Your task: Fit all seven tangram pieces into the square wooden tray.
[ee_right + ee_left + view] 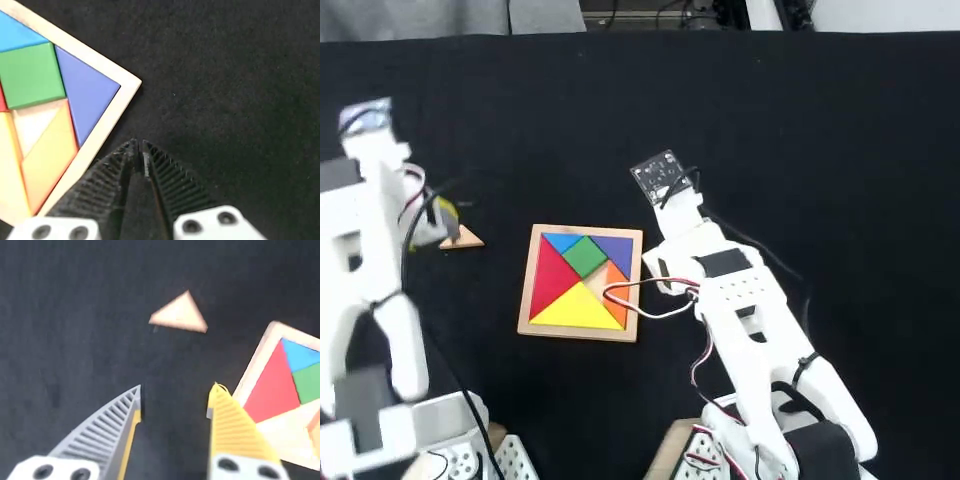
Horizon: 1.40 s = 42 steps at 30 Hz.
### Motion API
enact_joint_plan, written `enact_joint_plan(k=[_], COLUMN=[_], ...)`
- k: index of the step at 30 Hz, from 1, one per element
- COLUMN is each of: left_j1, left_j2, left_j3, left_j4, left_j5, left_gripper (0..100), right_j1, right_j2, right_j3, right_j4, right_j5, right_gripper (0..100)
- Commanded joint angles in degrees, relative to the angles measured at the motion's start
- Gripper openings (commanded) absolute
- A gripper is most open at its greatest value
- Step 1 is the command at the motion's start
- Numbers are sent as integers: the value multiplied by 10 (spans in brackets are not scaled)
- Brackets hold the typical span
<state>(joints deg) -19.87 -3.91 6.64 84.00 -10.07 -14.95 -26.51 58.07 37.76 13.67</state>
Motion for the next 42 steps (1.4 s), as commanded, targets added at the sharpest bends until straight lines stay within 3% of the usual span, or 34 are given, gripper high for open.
enact_joint_plan(k=[1,4,11,15,22,34,42], left_j1=[31,30,23,18,23,4,11], left_j2=[76,149,280,330,385,439,448], left_j3=[-103,-149,-264,-314,-325,-317,-300], left_j4=[31,50,54,48,31,-25,-19], left_j5=[-312,-480,-632,-652,-735,-742,-767], left_gripper=[218,217,230,325,314,313,280], right_j1=[8,8,54,54,54,57,57], right_j2=[-20,-20,-20,-20,-19,117,152], right_j3=[20,29,27,29,28,-62,-92], right_j4=[-42,-59,-70,-81,-81,-48,-33], right_j5=[-1,-1,0,0,0,0,0], right_gripper=[15,15,13,12,12,12,11])
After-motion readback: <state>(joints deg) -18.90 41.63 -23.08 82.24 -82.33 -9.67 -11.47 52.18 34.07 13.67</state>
